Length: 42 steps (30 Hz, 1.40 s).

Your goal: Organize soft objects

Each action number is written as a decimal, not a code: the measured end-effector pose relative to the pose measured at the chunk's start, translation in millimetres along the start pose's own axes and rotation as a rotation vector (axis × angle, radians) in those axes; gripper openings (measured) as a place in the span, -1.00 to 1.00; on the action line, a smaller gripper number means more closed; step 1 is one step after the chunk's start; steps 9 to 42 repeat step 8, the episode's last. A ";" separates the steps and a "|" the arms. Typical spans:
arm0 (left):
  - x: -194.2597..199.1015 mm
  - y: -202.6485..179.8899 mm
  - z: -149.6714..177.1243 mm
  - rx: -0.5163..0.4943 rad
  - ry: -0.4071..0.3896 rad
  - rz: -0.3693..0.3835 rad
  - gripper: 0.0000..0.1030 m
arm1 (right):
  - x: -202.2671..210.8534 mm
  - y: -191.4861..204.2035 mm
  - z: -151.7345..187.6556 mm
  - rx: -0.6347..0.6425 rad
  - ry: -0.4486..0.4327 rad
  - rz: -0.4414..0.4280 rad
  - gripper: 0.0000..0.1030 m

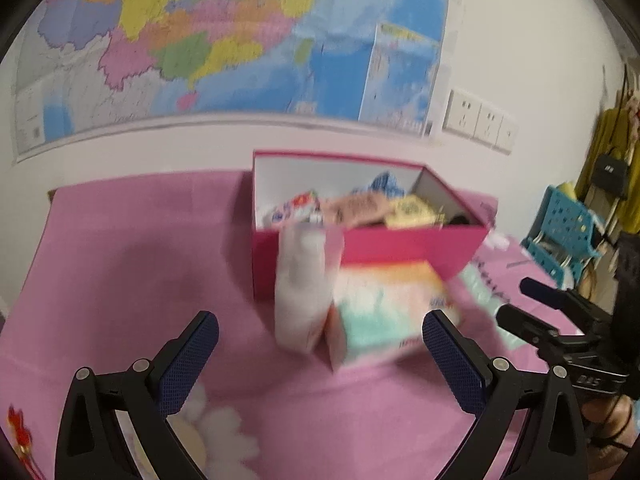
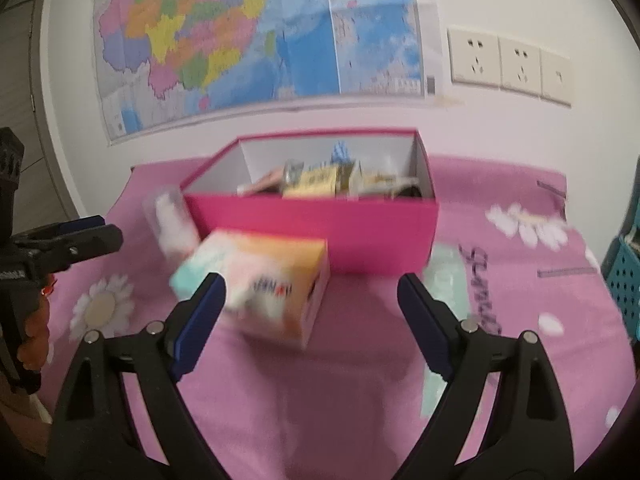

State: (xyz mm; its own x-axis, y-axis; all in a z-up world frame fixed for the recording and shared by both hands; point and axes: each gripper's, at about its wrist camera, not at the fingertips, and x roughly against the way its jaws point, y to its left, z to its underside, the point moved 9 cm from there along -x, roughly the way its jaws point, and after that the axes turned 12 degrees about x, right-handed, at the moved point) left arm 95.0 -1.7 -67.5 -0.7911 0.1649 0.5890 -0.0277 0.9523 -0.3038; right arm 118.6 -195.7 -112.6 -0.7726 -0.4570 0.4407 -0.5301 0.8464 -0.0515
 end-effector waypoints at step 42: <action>5.8 -18.8 44.5 -0.067 0.012 -0.047 1.00 | 1.3 6.5 25.9 -0.007 0.055 -0.024 0.71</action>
